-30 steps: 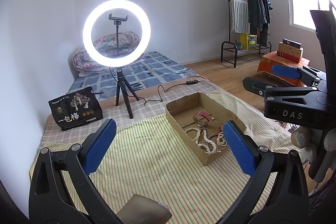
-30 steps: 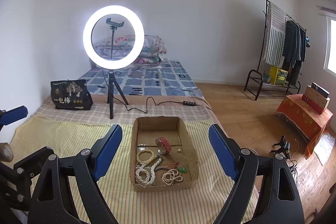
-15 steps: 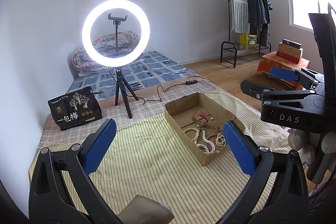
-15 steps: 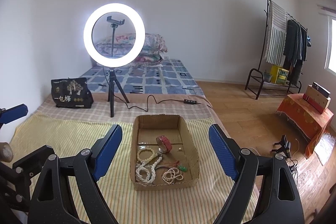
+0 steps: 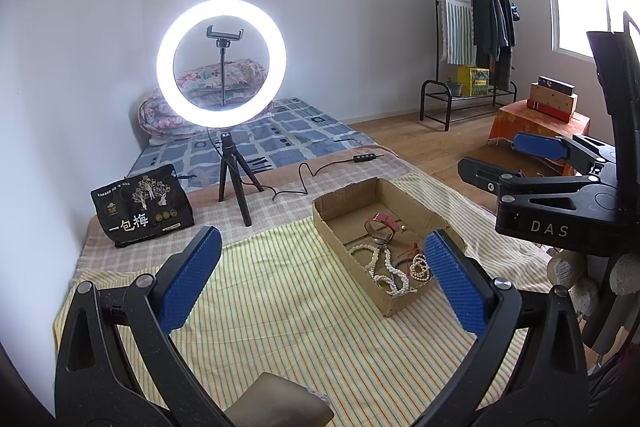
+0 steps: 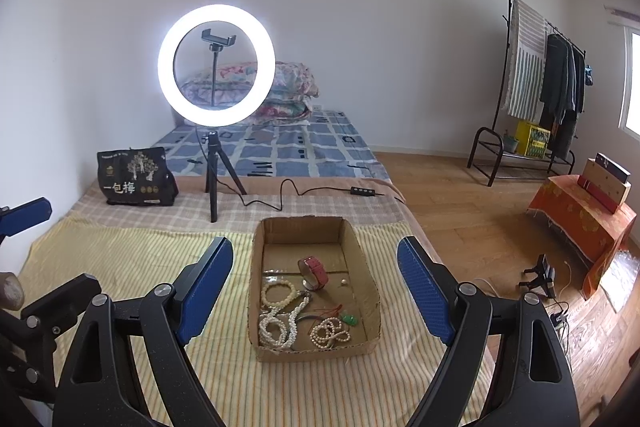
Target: Organize jewelry
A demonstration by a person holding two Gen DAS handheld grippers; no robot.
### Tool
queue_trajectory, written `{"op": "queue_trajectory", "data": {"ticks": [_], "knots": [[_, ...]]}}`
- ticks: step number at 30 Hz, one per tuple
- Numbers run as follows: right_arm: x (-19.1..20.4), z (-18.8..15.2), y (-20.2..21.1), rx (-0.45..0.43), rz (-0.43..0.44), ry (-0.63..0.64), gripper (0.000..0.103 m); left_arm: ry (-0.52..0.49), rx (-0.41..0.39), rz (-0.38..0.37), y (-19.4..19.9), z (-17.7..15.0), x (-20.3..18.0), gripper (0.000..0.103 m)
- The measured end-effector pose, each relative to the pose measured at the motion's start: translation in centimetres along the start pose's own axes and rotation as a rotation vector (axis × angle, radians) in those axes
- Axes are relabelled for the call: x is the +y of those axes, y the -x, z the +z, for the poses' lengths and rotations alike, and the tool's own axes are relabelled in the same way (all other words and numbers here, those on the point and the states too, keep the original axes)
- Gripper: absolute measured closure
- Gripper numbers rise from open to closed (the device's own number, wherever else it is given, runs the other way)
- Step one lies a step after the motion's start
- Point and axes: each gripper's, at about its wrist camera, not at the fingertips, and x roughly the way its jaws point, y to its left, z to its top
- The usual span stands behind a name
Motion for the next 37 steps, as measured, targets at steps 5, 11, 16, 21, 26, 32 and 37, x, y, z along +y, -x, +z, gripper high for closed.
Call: {"op": "queue_trajectory", "data": {"ticks": [5, 11, 16, 21, 26, 32, 37], "knots": [[0.26, -0.06, -0.14, 0.007, 0.001, 0.005, 0.019, 0.002, 0.000, 0.000, -0.02, 0.02, 0.01, 0.000], [0.45, -0.08, -0.31, 0.012, 0.000, 0.007, 0.019, 0.005, 0.000, 0.000, -0.01, 0.03, 0.02, 0.000], [0.49, -0.09, -0.33, 0.013, 0.001, 0.008, 0.019, 0.006, 0.001, -0.002, -0.02, 0.02, 0.03, 0.000], [0.68, -0.09, -0.29, 0.013, 0.001, 0.012, 0.019, 0.002, -0.002, -0.001, 0.03, 0.03, 0.00, 0.000], [0.68, -0.11, -0.30, 0.015, 0.002, 0.011, 0.019, 0.004, -0.002, 0.001, 0.04, 0.00, -0.15, 0.000], [0.73, -0.16, -0.32, 0.016, 0.002, 0.011, 0.019, 0.004, -0.004, -0.001, 0.06, -0.05, -0.29, 0.000], [0.75, -0.22, -0.32, 0.016, 0.002, 0.011, 0.019, 0.005, -0.005, 0.003, -0.07, 0.02, -0.53, 0.000]]}}
